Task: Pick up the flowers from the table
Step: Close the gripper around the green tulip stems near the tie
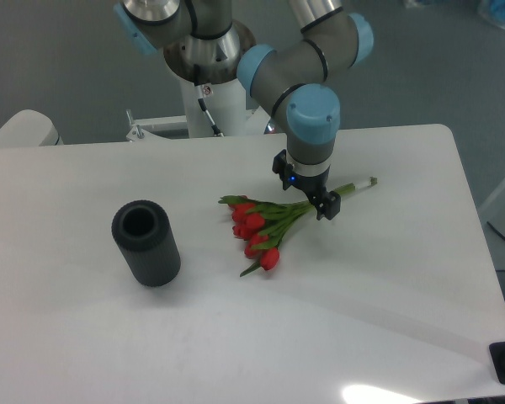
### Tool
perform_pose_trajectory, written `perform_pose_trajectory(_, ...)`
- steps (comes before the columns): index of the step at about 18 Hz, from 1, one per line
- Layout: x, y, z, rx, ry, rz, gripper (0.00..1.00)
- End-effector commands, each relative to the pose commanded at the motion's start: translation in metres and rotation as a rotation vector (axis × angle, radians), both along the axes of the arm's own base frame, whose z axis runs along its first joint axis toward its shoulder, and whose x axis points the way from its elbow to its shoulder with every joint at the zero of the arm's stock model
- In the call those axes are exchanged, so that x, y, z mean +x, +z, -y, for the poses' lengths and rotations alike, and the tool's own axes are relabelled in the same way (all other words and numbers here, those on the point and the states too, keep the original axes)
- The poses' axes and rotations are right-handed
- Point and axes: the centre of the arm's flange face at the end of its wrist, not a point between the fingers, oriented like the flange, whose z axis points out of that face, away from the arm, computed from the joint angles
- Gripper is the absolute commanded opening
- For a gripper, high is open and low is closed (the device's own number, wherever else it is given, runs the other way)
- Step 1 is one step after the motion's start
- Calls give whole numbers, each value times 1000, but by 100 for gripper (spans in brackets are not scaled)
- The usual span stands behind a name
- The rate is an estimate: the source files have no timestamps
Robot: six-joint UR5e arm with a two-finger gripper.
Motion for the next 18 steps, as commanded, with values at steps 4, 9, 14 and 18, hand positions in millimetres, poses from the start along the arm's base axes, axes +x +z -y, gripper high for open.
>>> perform_pose_trajectory(4, 3, -12, 1, -7, -6, 12, 100)
perform_pose_trajectory(9, 5, -16, 2, -12, -3, 20, 100)
perform_pose_trajectory(14, 2, -12, -1, -7, -14, 13, 55)
perform_pose_trajectory(18, 1, -11, -1, -7, -17, 12, 37)
